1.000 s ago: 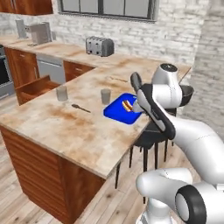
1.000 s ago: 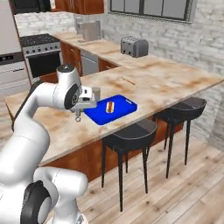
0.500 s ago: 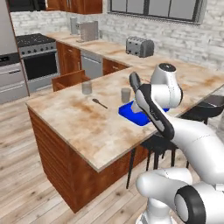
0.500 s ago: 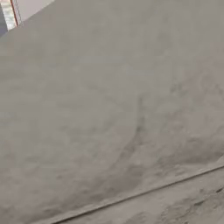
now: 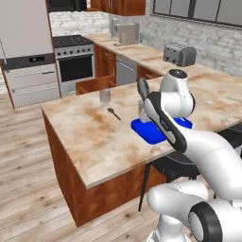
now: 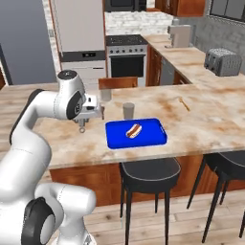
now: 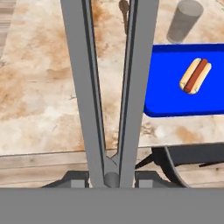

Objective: Take the tongs from the drawer on the right and place them on the dining counter next to the tray containing the hot dog.

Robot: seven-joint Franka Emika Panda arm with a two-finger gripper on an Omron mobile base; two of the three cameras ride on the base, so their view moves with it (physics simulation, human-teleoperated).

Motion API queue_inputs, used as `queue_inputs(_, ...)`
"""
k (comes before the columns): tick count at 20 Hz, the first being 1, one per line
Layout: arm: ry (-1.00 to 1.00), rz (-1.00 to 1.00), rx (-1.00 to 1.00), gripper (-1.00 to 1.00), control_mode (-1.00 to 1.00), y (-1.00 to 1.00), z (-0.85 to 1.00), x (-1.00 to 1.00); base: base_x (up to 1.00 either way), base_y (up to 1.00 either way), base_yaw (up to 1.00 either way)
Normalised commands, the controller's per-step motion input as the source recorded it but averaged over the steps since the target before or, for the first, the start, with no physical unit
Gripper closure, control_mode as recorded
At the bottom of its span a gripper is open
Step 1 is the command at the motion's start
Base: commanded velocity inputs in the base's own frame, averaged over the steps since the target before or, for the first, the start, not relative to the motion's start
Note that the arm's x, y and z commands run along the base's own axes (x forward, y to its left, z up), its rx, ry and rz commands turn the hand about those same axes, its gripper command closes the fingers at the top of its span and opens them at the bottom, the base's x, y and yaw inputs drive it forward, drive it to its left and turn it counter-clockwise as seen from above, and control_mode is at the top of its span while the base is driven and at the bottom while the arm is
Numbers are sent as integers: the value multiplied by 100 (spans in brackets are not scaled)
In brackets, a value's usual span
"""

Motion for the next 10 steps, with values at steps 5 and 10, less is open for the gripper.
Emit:
queue_inputs(5, 0, 0, 0, 100, 100, 0, 0, 0, 0, -67, 13)
queue_inputs(10, 0, 0, 0, 100, 100, 0, 0, 0, 19, -7, 11)
